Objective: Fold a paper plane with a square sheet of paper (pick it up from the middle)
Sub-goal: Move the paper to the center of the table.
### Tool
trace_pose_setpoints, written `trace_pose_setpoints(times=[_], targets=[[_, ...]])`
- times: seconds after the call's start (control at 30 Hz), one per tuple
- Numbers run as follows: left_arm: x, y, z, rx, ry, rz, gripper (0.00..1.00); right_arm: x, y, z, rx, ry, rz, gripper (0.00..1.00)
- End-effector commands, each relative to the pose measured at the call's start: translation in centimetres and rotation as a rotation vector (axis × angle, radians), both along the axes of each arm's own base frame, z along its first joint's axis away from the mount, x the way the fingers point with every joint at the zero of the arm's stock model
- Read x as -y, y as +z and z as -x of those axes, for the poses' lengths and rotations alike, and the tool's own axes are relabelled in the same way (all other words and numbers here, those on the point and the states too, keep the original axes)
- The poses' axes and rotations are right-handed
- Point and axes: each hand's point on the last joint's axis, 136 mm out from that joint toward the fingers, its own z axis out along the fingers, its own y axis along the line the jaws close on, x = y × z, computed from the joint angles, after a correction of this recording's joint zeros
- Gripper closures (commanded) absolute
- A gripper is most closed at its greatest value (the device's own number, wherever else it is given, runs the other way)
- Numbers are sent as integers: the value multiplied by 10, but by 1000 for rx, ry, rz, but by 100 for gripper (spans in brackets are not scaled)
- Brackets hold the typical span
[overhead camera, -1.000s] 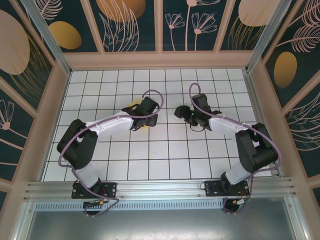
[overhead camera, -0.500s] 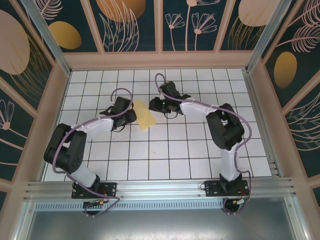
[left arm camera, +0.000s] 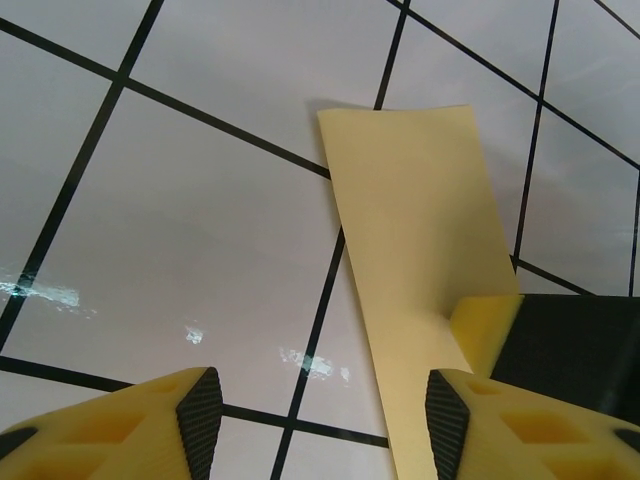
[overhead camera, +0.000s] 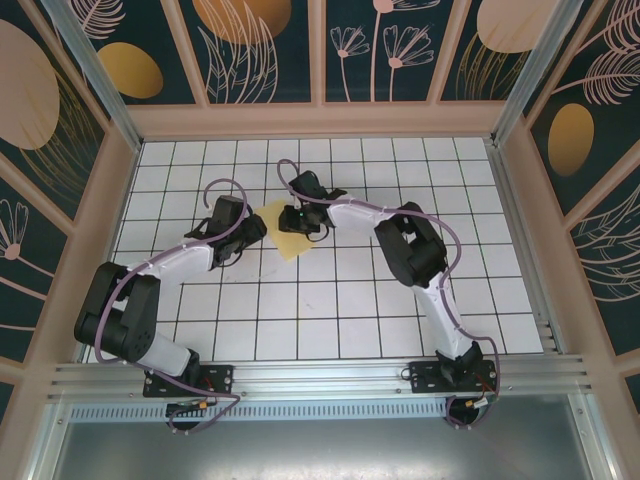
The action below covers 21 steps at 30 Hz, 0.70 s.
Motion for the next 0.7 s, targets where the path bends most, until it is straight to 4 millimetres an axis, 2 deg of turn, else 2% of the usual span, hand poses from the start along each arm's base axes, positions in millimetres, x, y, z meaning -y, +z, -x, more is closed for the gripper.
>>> trace_pose_setpoints(times=[0.0, 0.13, 0.27, 0.37, 0.43, 0.53, 0.57, 0.67], targets=[[7, 8, -2, 27, -16, 48, 40, 30, -25, 26, -71, -42, 122, 69], [19, 8, -1, 27, -73, 91, 40, 64, -29, 46, -82, -147, 180, 69], [41, 10, 3, 33, -160, 181, 44, 96, -26, 71, -102, -279, 191, 69], [61, 15, 7, 48, -220, 241, 47, 103, -20, 82, -125, -353, 120, 69], [76, 17, 9, 52, -258, 281, 51, 96, -6, 80, -110, -358, 38, 68], [99, 20, 14, 54, -311, 336, 57, 88, 29, 71, -53, -366, -78, 63], [107, 21, 17, 51, -328, 355, 58, 88, 42, 68, -30, -372, -111, 61], [130, 18, 25, 34, -376, 407, 63, 97, 64, 65, 9, -377, -160, 54]])
